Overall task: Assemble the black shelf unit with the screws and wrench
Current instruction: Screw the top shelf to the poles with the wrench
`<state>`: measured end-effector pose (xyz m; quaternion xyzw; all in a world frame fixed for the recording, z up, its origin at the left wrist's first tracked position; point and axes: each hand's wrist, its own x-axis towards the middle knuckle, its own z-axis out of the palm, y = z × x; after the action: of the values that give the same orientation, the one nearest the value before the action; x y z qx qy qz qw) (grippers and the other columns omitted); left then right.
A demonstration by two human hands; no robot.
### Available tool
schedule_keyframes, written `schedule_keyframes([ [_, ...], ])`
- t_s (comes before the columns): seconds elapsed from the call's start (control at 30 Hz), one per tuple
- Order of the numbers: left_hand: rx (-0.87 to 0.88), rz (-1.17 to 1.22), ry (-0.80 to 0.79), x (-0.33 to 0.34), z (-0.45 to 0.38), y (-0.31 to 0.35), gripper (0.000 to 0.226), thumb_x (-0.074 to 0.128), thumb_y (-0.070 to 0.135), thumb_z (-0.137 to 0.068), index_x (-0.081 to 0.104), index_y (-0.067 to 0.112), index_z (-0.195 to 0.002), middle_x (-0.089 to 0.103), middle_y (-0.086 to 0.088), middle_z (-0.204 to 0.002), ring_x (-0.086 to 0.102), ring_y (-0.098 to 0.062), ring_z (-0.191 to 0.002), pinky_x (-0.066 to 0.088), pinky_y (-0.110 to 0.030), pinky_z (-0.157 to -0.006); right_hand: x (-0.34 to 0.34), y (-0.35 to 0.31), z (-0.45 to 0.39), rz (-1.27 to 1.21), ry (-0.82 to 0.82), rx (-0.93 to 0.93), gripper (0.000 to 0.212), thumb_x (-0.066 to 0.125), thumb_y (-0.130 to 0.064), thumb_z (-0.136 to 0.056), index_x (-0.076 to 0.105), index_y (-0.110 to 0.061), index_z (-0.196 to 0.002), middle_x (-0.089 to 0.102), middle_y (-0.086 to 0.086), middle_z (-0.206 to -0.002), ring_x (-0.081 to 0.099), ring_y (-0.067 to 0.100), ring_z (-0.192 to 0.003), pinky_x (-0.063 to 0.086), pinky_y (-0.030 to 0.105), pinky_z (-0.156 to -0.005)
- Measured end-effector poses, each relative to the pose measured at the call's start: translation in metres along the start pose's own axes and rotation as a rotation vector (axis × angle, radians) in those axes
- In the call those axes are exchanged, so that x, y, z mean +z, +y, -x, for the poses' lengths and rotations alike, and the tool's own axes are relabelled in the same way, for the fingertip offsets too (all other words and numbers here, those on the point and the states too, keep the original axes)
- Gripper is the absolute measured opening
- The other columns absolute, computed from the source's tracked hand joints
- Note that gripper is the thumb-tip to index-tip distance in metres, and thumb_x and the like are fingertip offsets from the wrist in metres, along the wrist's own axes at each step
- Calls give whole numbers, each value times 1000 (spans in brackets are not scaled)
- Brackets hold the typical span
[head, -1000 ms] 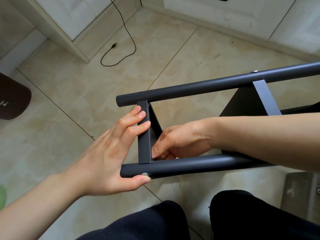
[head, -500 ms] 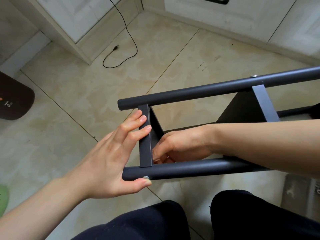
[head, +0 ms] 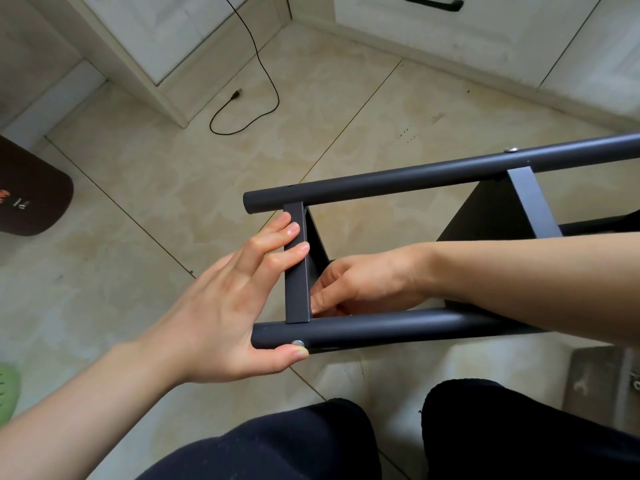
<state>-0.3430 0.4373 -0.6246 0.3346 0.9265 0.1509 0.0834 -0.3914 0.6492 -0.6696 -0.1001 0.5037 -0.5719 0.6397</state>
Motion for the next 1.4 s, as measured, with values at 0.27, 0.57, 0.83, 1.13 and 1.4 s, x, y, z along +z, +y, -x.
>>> schedule_keyframes([
  [0.27, -33, 13, 7, 1, 0, 1, 94, 62, 66, -75, 32, 21, -152, 21, 3, -163, 7, -13, -156, 29, -36, -112, 3, -5, 9, 219, 160, -25, 35, 48, -16, -103, 56, 15, -115, 61, 14, -93, 59, 20, -76, 51, 23, -67],
  [0.57, -293, 260, -60, -7, 3, 4, 93, 64, 77, -63, 19, 68, -144, -5, 39, -157, 22, -3, -147, 33, -37, -110, 17, -24, 67, 859, 370, 39, 48, 39, -43, -104, 67, -6, -93, 67, 1, -76, 58, 10, -67, 48, 21, -67],
  [0.83, -656, 868, 124, 11, 18, 29, 114, 88, 60, -50, 30, 57, -149, 45, 20, -150, 38, 0, -140, 27, -35, -119, 46, -11, 110, 1131, 592, 67, 27, 49, -38, -100, 65, -20, -112, 68, 0, -100, 61, 21, -92, 50, 35, -85],
  [1.13, -917, 1617, 183, 35, 21, 84, 125, 75, 69, -53, 25, 25, -158, 22, 6, -166, 16, -16, -153, 18, -41, -122, 51, 6, 134, 1152, 855, 241, 41, 41, -53, -99, 62, -18, -105, 64, 2, -91, 61, 24, -89, 52, 37, -78],
  [1.4, -1026, 1706, 505, 52, -19, 109, 96, 64, 68, -80, 30, 22, -157, 36, 4, -158, 32, -16, -146, 21, -36, -119, 63, 26, 154, 1440, 993, 298, 35, 42, -42, -102, 50, -30, -133, 54, -1, -122, 43, 27, -122, 35, 58, -104],
])
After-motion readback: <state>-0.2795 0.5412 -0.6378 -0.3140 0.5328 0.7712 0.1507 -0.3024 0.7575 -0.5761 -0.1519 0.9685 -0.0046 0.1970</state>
